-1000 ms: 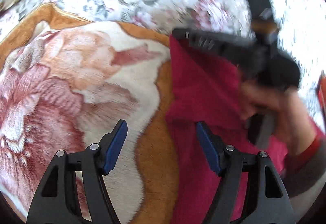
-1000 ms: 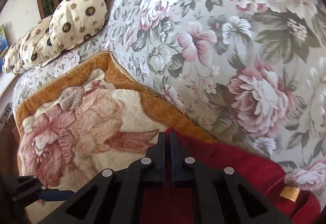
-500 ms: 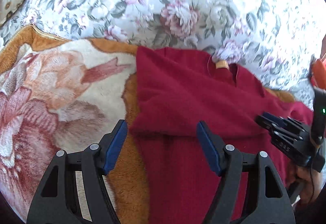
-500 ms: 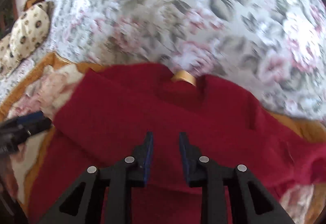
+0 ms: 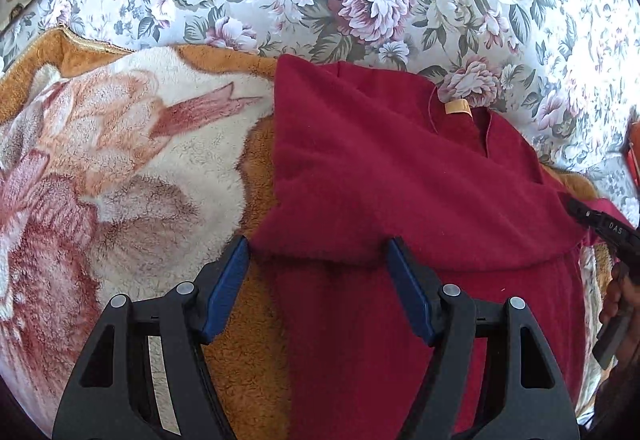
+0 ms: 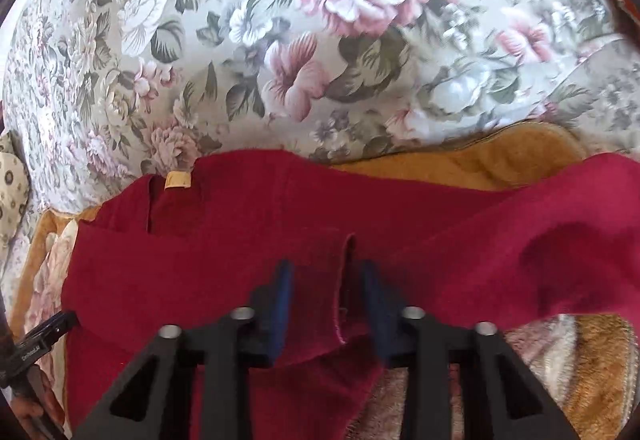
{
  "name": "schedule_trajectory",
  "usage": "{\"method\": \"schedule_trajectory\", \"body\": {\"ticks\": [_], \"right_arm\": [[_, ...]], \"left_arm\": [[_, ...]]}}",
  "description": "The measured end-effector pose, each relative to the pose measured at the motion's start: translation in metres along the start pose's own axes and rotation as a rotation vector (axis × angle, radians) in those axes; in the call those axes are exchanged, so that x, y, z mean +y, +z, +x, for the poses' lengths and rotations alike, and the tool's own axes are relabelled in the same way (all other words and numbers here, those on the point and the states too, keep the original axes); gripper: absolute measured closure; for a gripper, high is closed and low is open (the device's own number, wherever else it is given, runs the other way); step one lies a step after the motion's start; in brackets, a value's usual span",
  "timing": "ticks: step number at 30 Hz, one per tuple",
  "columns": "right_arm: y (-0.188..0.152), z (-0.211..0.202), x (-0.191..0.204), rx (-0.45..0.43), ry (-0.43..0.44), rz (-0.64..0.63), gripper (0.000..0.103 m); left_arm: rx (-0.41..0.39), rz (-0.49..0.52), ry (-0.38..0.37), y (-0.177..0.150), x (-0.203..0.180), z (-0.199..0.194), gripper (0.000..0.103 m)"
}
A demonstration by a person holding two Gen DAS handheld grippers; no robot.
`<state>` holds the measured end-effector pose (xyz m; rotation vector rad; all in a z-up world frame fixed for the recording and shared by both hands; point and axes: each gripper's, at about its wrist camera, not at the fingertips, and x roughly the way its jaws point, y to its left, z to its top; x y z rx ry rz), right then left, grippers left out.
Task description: Fold small clothes
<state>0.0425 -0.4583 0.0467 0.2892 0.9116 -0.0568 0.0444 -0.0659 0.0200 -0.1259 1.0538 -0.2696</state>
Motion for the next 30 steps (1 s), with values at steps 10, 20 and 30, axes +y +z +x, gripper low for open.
{"method": "schedule_trajectory", "body": {"ticks": [10,20,30], "right_arm": [[0.031,0.008,-0.009,-0.04,-0.084,0.125,0.09],[-0.008,-0.007,-0.01,-0.002,-0.035,0.099,0.068],[-0.017,-0.016,0.02,-0.02,-0.2,-0.056,0.09]], "left_arm": [[-0.032,-0.02,-0.016,0.003,0.003,-0.004,0.032],[-0.051,0.003,-0.003,0.001,-0.003,-0.009,0.032],[0.003,-0.089,0.053,0.005,0.02,0.001,0.031]]}}
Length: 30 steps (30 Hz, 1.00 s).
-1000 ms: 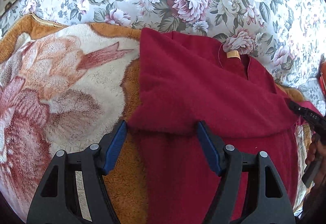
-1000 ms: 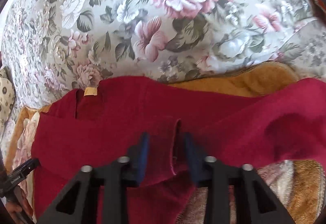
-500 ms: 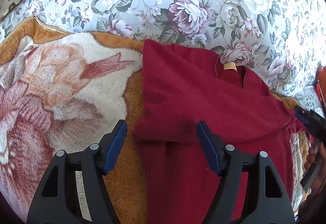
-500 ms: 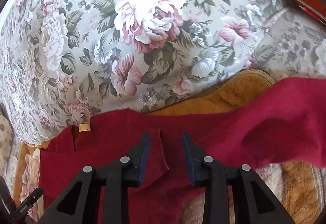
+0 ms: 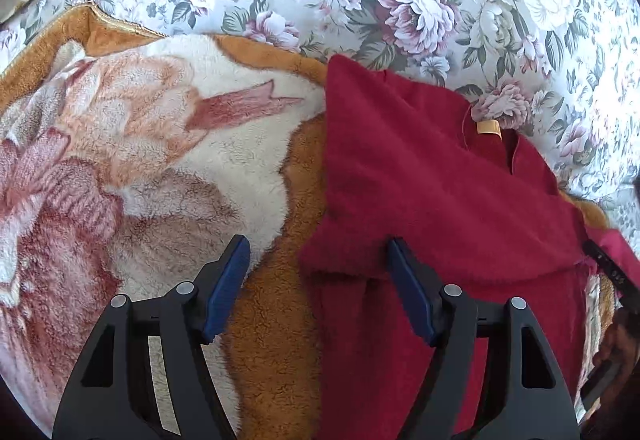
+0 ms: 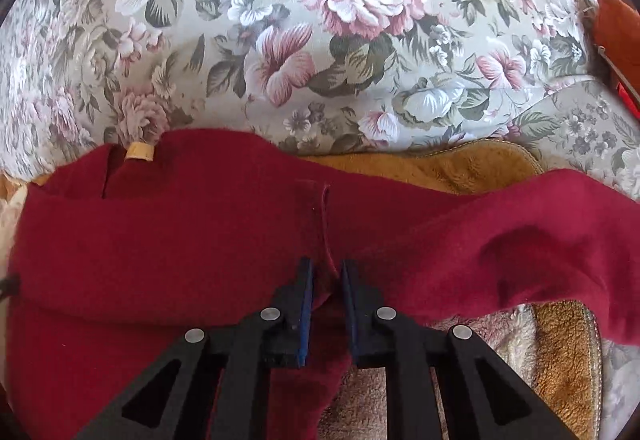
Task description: Fold small clothes
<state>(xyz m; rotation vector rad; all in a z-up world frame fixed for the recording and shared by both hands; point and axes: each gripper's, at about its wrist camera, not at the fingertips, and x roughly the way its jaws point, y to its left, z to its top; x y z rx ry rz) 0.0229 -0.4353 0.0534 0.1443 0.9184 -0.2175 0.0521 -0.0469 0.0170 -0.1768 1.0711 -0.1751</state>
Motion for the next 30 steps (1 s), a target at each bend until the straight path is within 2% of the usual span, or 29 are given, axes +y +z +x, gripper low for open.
{"method": "schedule_trajectory", "body": {"ticks": [3,6,9,11,13,14,17,19,24,27,30], "right_arm": [[0.006,-0.024,0.007,-0.06,0.086,0.004,0.09],[0.006,-0.019,0.028,-0.034,0.19,-0.021,0.09],[-0.007,0.018,0.037,0.109,0.194,-0.013,0.088],[-0.012,0.012,0.036,0.054,0.195,-0.019,0.088],[-0.01,0.0,0.025,0.085,0.219,0.015,0.087],[-0.01,-0.01,0.014,0.07,0.232,0.047,0.087],[-0.017,-0.05,-0.032,-0.026,0.158,0.142,0.079],[-0.028,-0.075,-0.071,-0.071,0.096,0.23,0.065],[-0.055,-0.103,-0.159,-0.098,0.007,0.468,0.063],[-0.067,-0.113,-0.191,-0.137,-0.013,0.578,0.062],[-0.075,-0.117,-0.214,-0.208,-0.077,0.678,0.062]], "left_arm": [[-0.027,-0.003,-0.021,0.001,-0.001,-0.008,0.031],[-0.041,0.015,-0.033,0.001,-0.007,-0.013,0.031],[-0.031,0.037,-0.032,0.001,-0.015,-0.013,0.031],[-0.032,0.044,-0.033,0.0,-0.018,-0.015,0.031],[-0.058,0.046,-0.047,0.0,-0.02,-0.022,0.031],[-0.075,0.05,-0.054,0.0,-0.022,-0.026,0.031],[-0.123,0.061,-0.097,0.0,-0.026,-0.039,0.031],[-0.127,0.068,-0.134,-0.002,-0.032,-0.042,0.031],[-0.084,0.116,-0.149,-0.009,-0.048,-0.034,0.031],[-0.065,0.129,-0.161,-0.012,-0.054,-0.029,0.031],[-0.051,0.132,-0.161,-0.013,-0.055,-0.025,0.031]]}}
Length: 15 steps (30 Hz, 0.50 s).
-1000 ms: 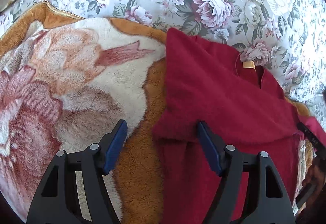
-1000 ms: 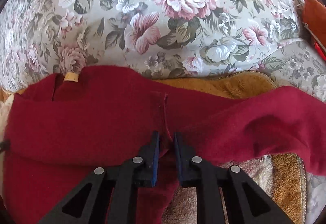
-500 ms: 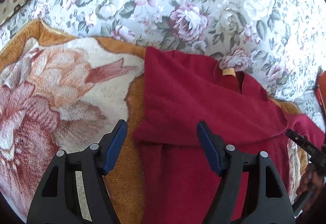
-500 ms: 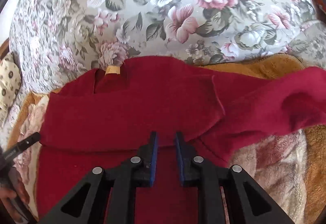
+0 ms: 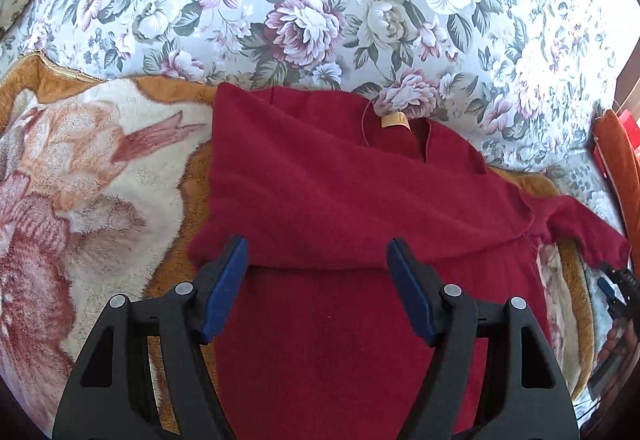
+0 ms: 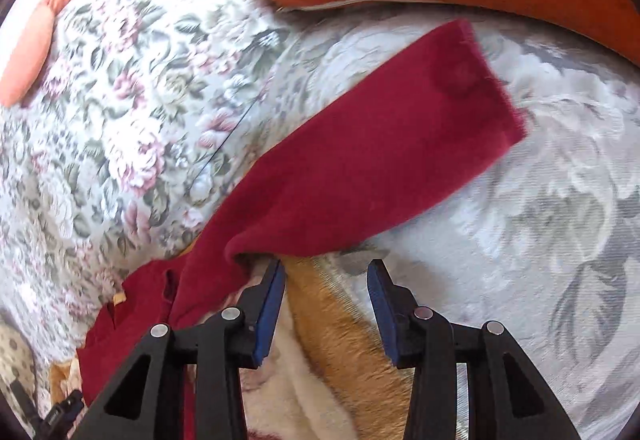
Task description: Fold small clothes
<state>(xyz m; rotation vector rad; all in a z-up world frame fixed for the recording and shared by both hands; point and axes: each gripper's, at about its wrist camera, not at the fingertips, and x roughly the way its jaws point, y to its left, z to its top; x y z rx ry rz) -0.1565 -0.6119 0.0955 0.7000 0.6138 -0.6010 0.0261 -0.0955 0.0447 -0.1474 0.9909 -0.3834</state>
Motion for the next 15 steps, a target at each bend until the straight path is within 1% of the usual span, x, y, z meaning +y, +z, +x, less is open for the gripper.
{"method": "schedule_trajectory", "body": {"ticks": [1,2,4,6,7,8,9,10,12,13,15], "right_arm": [[0.002,0.0,-0.007,-0.019,0.048,0.047,0.062],[0.005,0.002,-0.011,-0.029,0.071,0.078,0.062],[0.009,0.005,-0.008,-0.059,0.081,0.095,0.062],[0.015,0.009,-0.003,-0.086,0.071,0.081,0.064],[0.019,0.013,0.001,-0.099,0.064,0.07,0.07],[0.024,0.016,0.003,-0.11,0.037,0.057,0.077],[0.029,0.017,0.003,-0.12,0.014,0.049,0.095],[0.034,0.017,0.002,-0.125,0.019,0.045,0.097],[0.041,0.009,0.012,-0.138,0.046,0.001,0.097],[0.042,0.002,0.021,-0.151,0.059,-0.039,0.097],[0.04,-0.015,0.056,-0.173,0.11,-0.152,0.097]], "left_arm": [[0.002,-0.004,0.0,0.0,0.001,0.001,0.031],[0.005,-0.008,0.0,0.001,0.002,0.002,0.031],[0.011,-0.014,0.0,0.001,0.004,0.004,0.031],[0.014,-0.019,-0.001,0.002,0.006,0.004,0.031],[0.015,-0.021,-0.002,0.002,0.006,0.004,0.031],[0.014,-0.023,-0.003,0.002,0.007,0.004,0.031],[0.01,-0.024,-0.004,0.003,0.008,0.003,0.031],[0.006,-0.026,-0.004,0.004,0.009,0.001,0.031],[-0.002,-0.03,-0.007,0.005,0.011,-0.002,0.031],[-0.007,-0.036,-0.009,0.006,0.012,-0.003,0.031],[-0.018,-0.055,-0.013,0.009,0.017,-0.007,0.031]]}}
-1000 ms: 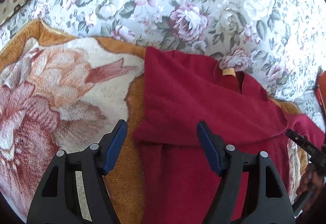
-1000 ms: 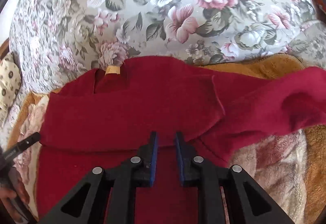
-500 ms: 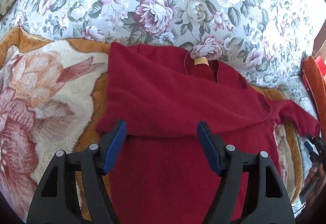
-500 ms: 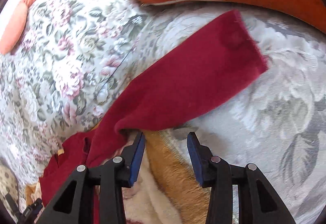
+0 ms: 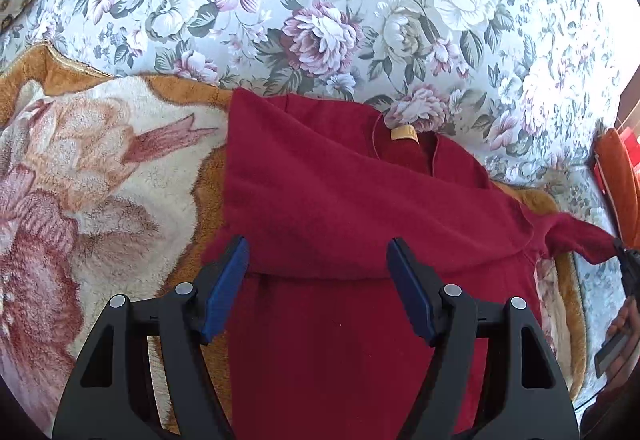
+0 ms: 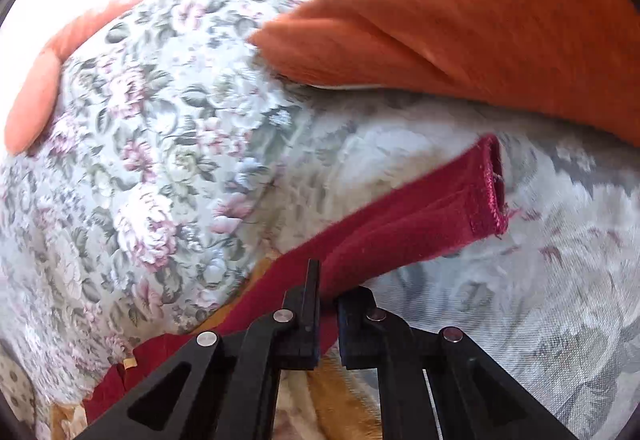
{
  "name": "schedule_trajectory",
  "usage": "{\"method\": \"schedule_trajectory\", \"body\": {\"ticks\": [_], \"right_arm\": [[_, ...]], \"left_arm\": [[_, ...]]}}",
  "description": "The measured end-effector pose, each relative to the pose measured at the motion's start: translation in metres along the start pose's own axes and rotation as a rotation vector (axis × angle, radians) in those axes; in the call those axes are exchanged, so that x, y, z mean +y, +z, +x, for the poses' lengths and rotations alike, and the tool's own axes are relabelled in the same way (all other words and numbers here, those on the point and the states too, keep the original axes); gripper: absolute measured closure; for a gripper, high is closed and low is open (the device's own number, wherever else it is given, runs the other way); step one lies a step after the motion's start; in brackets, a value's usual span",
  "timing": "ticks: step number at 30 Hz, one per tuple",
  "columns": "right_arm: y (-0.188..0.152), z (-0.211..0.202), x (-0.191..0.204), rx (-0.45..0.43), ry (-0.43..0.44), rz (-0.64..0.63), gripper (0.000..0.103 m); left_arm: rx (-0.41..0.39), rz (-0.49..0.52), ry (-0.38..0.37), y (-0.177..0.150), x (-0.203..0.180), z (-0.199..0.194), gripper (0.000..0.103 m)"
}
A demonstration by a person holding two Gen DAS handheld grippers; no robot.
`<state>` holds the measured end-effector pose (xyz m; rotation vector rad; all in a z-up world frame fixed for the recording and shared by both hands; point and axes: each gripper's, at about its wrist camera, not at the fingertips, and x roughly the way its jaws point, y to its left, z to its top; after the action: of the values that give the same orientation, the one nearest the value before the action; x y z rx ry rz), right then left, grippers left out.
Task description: Fold small clothes
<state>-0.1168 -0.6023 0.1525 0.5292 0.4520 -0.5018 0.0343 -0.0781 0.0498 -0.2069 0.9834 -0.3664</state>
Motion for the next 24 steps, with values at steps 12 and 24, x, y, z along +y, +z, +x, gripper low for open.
{"method": "schedule_trajectory", "body": {"ticks": [12,24], "right_arm": [[-0.136,0.024,0.284,0.253,0.536,-0.47,0.097],[-0.204,0.061,0.292,0.592,0.561,-0.52,0.07]], "left_arm": [[-0.07,-0.175,-0.085,0.015,0.04,-0.019,0.031],[-0.013,-0.199,-0.13,0.016,0.042,-0.004,0.031]]}}
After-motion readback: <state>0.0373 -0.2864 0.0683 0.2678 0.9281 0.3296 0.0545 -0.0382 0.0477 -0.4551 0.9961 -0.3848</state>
